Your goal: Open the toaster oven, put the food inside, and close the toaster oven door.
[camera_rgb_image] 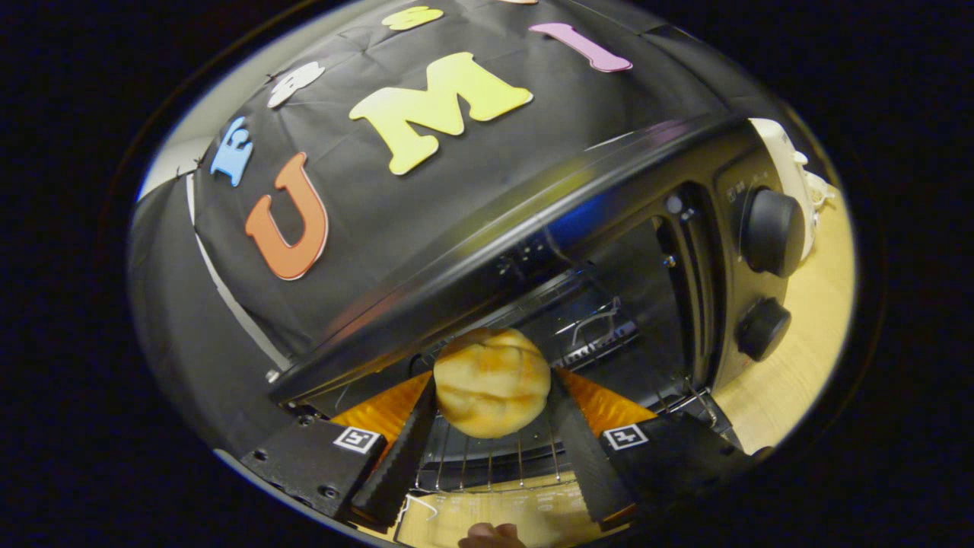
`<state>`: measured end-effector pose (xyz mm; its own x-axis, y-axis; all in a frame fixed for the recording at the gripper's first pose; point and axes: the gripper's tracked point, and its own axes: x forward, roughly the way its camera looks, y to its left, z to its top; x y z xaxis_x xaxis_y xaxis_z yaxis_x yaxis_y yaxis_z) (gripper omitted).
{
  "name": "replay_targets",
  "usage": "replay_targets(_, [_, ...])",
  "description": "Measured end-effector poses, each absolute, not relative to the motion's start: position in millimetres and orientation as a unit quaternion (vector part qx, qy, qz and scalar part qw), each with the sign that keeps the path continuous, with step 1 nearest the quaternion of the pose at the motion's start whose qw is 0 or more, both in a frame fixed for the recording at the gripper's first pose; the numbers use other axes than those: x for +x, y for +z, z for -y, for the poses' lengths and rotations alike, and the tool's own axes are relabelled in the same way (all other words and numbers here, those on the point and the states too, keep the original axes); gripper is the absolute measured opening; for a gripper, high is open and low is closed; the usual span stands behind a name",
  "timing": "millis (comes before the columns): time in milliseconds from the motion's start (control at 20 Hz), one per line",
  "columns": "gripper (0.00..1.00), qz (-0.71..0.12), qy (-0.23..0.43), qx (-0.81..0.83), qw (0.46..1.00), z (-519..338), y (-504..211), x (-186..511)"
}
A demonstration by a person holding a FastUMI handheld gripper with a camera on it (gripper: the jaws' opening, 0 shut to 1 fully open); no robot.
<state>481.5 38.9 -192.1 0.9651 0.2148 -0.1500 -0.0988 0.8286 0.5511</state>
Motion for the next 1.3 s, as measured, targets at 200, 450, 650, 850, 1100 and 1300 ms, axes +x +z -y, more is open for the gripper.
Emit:
replay_targets(200, [1.00, -0.095, 0.076, 0.261, 0.958, -35.8, -187.8, 479.5])
replay_targets(450, [1.00, -0.120, 0.070, 0.275, 0.951, -35.0, -187.3, 457.8])
replay_targets(650, [1.00, -0.132, 0.088, 0.291, 0.943, -36.6, -178.6, 426.8])
replay_targets(850, [1.00, -0.137, 0.084, 0.285, 0.945, -28.6, -173.6, 395.9])
replay_targets(1100, [1.00, -0.145, 0.078, 0.225, 0.960, -25.8, -181.8, 352.9])
replay_targets(1300, [1.00, -0.149, 0.070, 0.183, 0.969, -28.1, -196.9, 325.0])
